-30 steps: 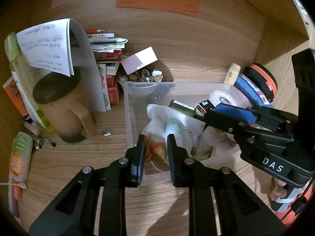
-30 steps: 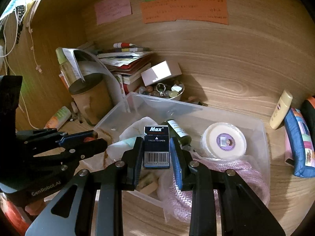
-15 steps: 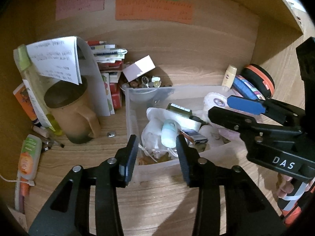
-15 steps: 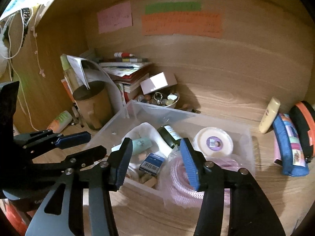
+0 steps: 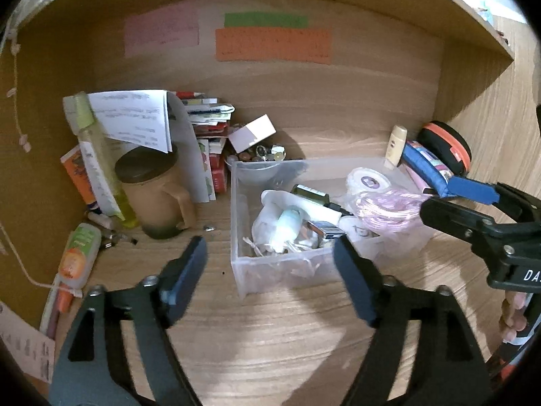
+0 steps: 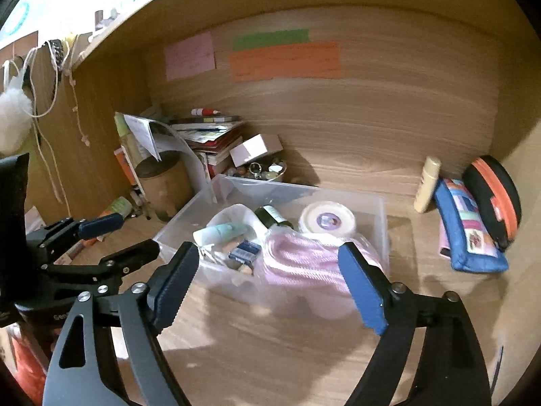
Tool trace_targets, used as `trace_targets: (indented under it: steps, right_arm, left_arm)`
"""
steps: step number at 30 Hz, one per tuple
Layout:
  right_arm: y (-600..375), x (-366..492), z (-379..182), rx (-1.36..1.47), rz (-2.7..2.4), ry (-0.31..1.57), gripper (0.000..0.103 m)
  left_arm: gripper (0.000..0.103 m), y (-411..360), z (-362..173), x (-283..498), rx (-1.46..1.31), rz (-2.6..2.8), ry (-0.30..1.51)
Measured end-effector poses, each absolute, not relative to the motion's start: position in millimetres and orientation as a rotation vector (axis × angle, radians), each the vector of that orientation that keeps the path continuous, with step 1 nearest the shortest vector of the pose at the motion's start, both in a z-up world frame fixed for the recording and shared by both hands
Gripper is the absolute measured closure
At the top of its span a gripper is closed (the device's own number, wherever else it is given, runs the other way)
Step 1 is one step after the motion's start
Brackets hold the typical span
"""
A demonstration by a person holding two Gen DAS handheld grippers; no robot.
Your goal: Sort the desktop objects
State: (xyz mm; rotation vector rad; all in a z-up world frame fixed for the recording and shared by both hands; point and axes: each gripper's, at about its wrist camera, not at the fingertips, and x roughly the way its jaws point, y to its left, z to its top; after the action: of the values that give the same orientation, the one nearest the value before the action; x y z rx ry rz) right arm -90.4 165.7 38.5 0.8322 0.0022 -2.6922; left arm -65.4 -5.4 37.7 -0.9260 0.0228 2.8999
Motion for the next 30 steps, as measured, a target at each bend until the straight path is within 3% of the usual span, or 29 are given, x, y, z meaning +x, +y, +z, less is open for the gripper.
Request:
trace_targets:
  steps: [10,18,30]
  right_arm:
    - [190.9,-61.7,34.8,0.839,-2.700,-0.024,0.017]
    - [194.9,-47.8,29.2,0.855,-2.697,-0.005,0.017]
    - [193.7,-42.1,28.4,0.851,-2.683,-0.025,0.016]
  left_arm:
    - [0.021,10.5,40.7,-43.9,-0.946,2.962,0.066]
    - [0.021,2.3,36.0,-37.7,-0.966,2.960,-0.055]
    - [0.021,1.5,33.1,-38.3,-0.998,2.960,-0.041]
